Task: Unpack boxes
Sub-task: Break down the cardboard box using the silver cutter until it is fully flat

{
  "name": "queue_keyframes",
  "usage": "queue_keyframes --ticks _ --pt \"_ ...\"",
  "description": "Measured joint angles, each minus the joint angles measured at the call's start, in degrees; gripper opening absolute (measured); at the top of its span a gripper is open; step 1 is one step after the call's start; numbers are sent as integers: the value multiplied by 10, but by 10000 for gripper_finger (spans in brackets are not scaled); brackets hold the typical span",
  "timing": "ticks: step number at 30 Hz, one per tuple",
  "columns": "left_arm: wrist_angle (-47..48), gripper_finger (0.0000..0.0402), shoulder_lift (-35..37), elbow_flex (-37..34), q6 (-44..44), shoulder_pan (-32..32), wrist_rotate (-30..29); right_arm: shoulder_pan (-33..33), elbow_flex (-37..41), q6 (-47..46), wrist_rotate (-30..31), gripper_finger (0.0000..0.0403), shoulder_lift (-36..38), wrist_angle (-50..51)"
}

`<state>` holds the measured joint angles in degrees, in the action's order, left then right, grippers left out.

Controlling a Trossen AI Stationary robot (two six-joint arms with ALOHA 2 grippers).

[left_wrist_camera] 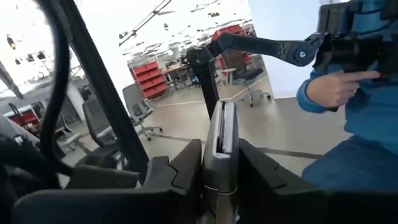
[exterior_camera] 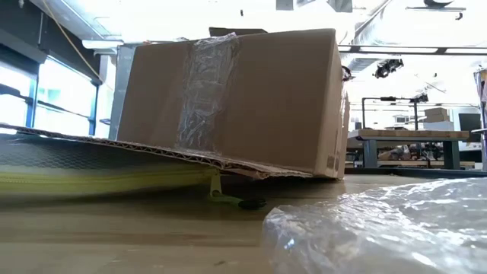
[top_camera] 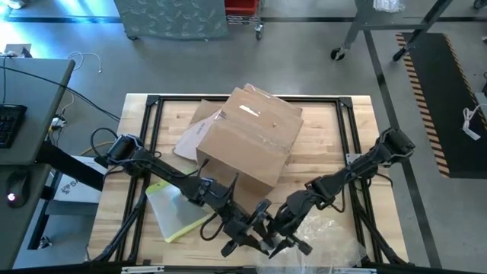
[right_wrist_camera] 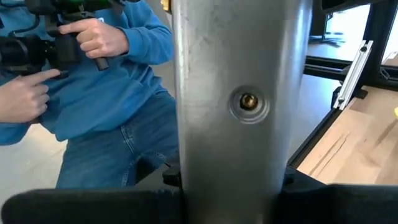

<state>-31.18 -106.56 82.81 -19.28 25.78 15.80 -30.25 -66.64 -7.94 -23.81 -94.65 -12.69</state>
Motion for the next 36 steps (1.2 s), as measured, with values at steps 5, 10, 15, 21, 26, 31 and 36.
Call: queue_keyframes --ticks 5,10,15,21,26,31,36 --pt "21 54 9 0 45 0 -20 3 0 -62 11 113 3 18" --pt "129 54 58 -1 50 6 -119 7 -1 -114 51 189 9 158" --pt "228 53 91 -1 49 19 -260 -21 -1 -113 250 204 30 314" --pt "243 53 137 -10 78 32 -412 -128 -1 -136 570 206 53 410" --pt "88 53 171 -88 77 28 -393 -239 0 -237 859 207 56 410" --pt "-179 53 172 -181 85 4 -239 -322 0 -281 1118 208 21 345" --pt "-299 53 138 -212 87 -15 -217 -289 0 -249 1107 208 7 271"
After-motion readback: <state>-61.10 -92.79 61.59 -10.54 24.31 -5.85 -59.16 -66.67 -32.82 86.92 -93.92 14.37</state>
